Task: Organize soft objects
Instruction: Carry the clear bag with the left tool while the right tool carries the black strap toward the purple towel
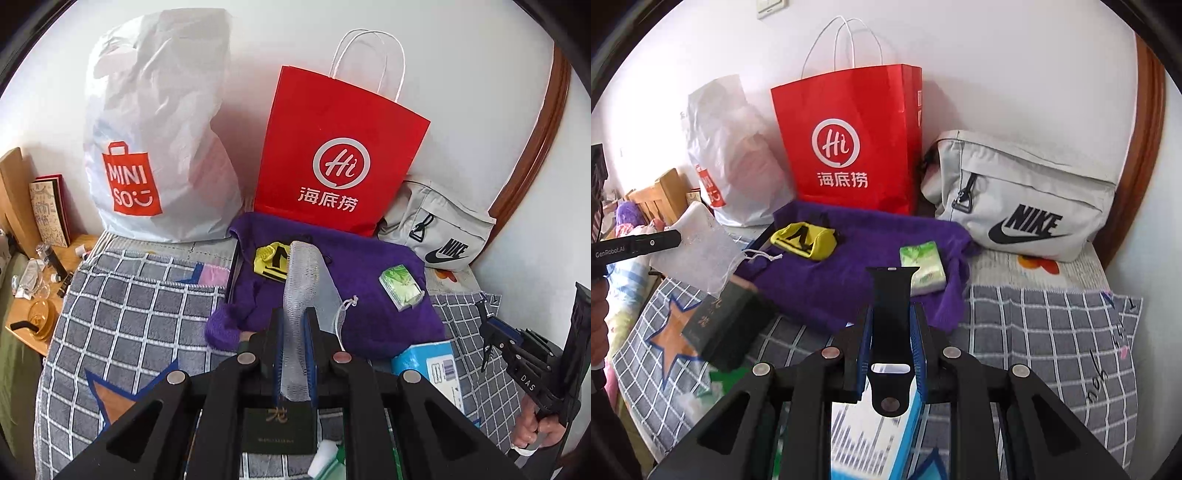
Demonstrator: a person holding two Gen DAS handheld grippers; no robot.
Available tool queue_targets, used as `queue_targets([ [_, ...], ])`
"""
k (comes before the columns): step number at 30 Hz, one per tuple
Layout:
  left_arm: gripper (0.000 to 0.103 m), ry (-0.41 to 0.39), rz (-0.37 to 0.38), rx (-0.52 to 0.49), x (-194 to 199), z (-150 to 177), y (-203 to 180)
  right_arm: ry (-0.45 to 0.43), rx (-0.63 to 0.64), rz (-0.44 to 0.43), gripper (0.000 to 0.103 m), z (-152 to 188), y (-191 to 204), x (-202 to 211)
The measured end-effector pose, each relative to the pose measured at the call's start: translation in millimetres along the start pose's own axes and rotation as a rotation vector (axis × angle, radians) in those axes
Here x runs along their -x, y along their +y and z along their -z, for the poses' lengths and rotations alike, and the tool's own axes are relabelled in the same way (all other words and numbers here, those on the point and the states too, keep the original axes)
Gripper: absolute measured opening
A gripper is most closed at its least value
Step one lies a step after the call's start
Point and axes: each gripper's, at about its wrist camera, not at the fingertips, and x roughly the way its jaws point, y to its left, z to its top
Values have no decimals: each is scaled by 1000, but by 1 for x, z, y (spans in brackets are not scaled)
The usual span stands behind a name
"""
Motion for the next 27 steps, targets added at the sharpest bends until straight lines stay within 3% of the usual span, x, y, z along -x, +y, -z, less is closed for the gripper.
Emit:
queue_targets([
  [15, 10, 51, 19, -8, -68, -23, -4, 40, 0, -18, 21, -31, -13, -78],
  [27, 10, 113, 42, -11, -111, -30, -8, 124, 64, -37, 20, -28, -5, -127],
])
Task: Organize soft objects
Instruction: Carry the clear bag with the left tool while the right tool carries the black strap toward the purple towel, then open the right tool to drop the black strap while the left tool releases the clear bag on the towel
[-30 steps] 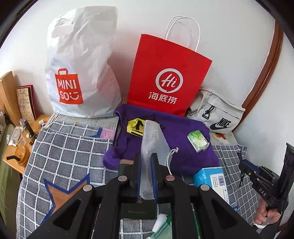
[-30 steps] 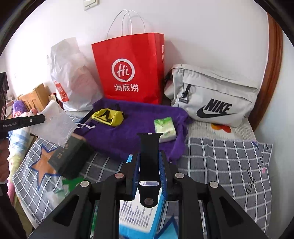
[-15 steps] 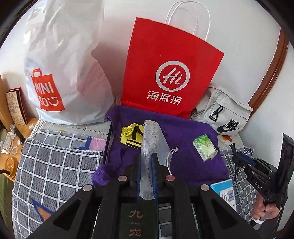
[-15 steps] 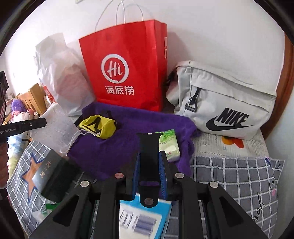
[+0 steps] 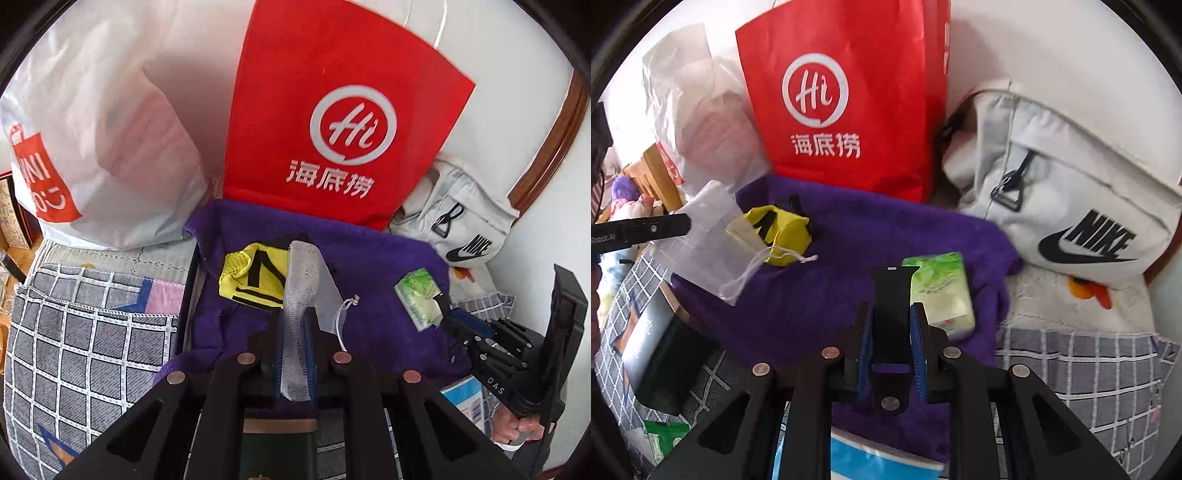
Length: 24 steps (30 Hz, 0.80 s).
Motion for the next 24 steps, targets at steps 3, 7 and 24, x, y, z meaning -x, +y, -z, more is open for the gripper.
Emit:
queue_targets([
  [3, 11, 23, -1, 12, -9, 1, 5, 21, 12, -1, 20, 2, 1, -6],
  [7, 11, 55, -10, 42, -20, 4, 14, 44, 7, 1, 20, 3, -1, -14],
  [24, 30, 134, -81, 58, -34, 9, 25, 55, -49, 18, 35, 1, -14, -13],
])
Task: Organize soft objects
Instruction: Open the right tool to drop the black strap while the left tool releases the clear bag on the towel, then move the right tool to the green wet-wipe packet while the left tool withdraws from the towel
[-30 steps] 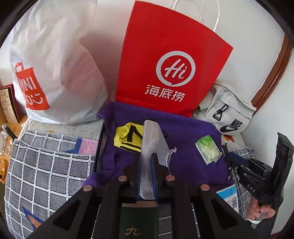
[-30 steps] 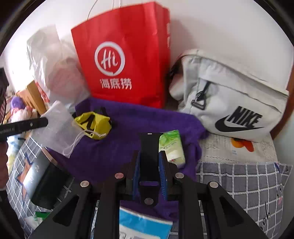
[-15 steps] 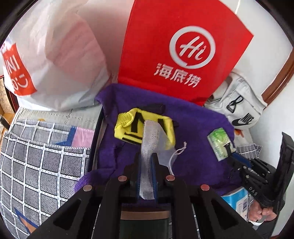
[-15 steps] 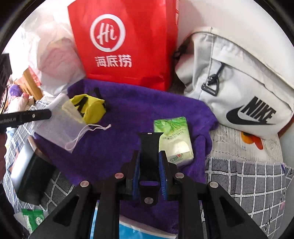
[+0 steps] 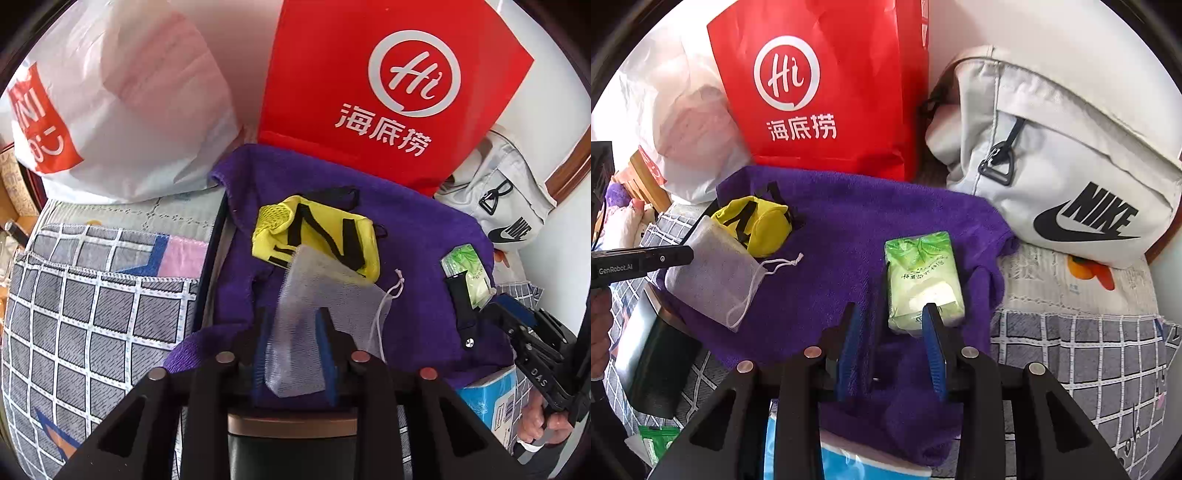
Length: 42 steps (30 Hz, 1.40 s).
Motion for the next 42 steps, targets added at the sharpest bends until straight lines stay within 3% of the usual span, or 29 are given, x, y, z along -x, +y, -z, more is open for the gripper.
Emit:
queue_targets([
  [1, 34, 0, -4, 2, 1, 0, 0, -5, -2, 1, 36, 0, 0, 3],
  [7, 37, -24, -28, 13, 21, 5, 3, -31, -15, 0, 40, 5, 3, 26],
  [9, 40, -35, -37, 14, 30, 8, 5, -43, -12, -12, 46, 10, 8, 37],
  [16, 40, -83, -58, 21, 63, 31, 11, -62, 6, -74, 50, 33, 33, 70],
  [28, 40, -114, -43, 71, 105, 86, 36, 12, 62, -264, 55, 102, 105, 97],
  [31, 42, -122, -30, 74, 113, 98, 40, 29, 90, -295, 61, 115, 120, 101],
  [36, 43, -133, -26, 75, 124, 118, 47, 39, 88, -341, 72, 130, 129, 102],
  [42, 43, -121, -16, 96, 127, 136, 58, 91, 57, -373, 72, 137, 132, 88],
])
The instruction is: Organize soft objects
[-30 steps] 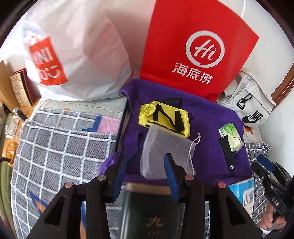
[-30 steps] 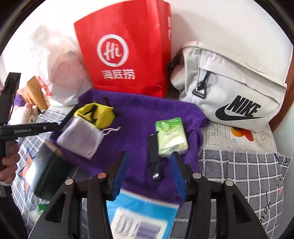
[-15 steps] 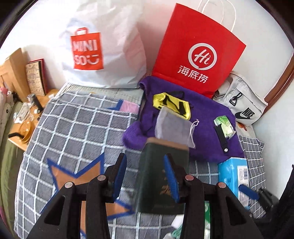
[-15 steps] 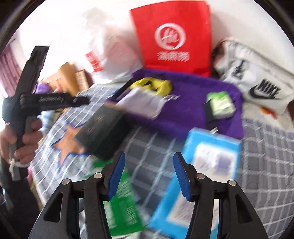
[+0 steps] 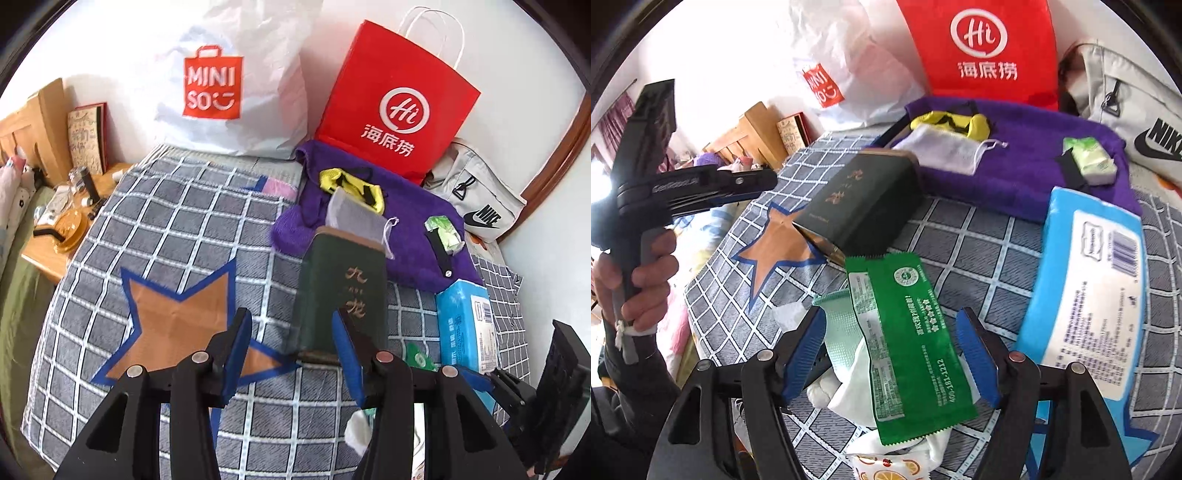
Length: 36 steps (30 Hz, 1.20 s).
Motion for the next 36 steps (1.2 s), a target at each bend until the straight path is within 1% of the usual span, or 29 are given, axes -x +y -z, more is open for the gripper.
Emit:
queue_targets([
  [4, 43, 6, -2, 20, 2, 6, 8, 47, 20, 24, 72, -3, 2, -15],
  [6, 43, 7, -3, 22, 3, 8, 11, 84, 17, 44, 72, -3, 0, -24],
  [7, 43, 11, -1, 23, 3, 9, 13, 91, 17, 47, 71, -3, -1, -25],
  [8, 43, 16, 0, 26, 3, 10, 15, 87, 24, 62, 66, -3, 0, -25],
  [9, 43, 16, 0, 30, 3, 10, 16, 83, 28, 65, 55, -3, 0, -24],
  [11, 43, 16, -5, 37, 4, 12, 18, 79, 16, 47, 47, -2, 1, -19],
  [13, 43, 16, -4, 39, 5, 13, 19, 49, 5, 34, 47, -1, 1, -10],
  [16, 43, 18, -3, 33, 7, 17, 17, 19, 17, 43, 47, 3, 5, 2],
  [22, 43, 29, 4, -2, 13, 39, 6, -52, -23, 45, 47, 18, 4, 31],
  [28, 43, 49, 15, -32, 13, 62, -4, -111, -61, 90, 47, 42, 2, 54],
  [33, 43, 57, 43, -77, 15, 86, -18, -147, -46, 144, 47, 61, 4, 69],
  [36, 43, 59, 60, -96, 13, 97, -26, -166, -56, 152, 47, 74, 3, 77],
])
